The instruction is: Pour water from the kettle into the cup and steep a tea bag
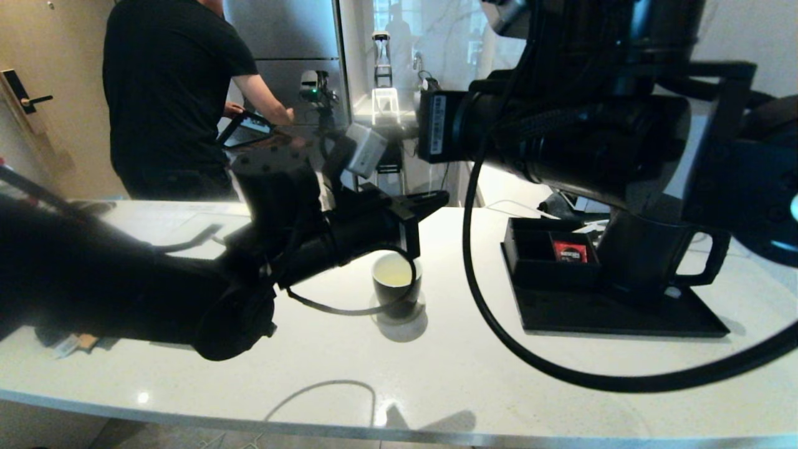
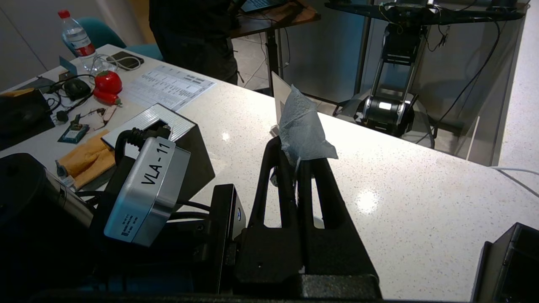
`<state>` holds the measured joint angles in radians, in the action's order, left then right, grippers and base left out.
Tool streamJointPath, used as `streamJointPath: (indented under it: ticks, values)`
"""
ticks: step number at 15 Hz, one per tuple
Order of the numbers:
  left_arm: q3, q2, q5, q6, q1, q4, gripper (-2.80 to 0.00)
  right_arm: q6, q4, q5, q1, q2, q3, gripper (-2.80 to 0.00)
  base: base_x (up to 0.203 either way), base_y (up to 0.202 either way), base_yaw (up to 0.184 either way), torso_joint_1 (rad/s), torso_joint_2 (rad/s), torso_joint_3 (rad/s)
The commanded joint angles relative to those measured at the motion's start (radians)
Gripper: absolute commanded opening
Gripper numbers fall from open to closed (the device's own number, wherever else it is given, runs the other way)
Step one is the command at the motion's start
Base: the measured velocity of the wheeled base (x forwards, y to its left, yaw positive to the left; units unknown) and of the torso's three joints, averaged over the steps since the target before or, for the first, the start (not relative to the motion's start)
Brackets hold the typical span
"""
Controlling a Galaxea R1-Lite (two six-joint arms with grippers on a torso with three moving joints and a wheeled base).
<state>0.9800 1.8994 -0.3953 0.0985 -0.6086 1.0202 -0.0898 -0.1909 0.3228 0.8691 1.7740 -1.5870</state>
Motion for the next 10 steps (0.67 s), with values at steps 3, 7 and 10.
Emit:
streamJointPath:
  ticks: [3, 7, 10]
  values:
    - [-0.001, -0.005, 0.015, 0.001, 0.009, 0.006, -2.80, -0.001, -0.002, 0.004, 0.001, -0.003, 0.019, -2.80, 0.000, 0.000, 0.000, 0.000, 0.00, 0.000]
    - [-0.003, -0.006, 0.016, 0.003, 0.019, 0.006, -2.80, -0.002, -0.060, 0.069, 0.001, -0.020, 0.117, -2.80, 0.000, 0.000, 0.000, 0.000, 0.00, 0.000]
    - [-0.004, -0.008, 0.016, 0.003, 0.024, 0.006, -2.80, -0.001, -0.118, 0.073, -0.001, -0.050, 0.225, -2.80, 0.000, 0.000, 0.000, 0.000, 0.00, 0.000]
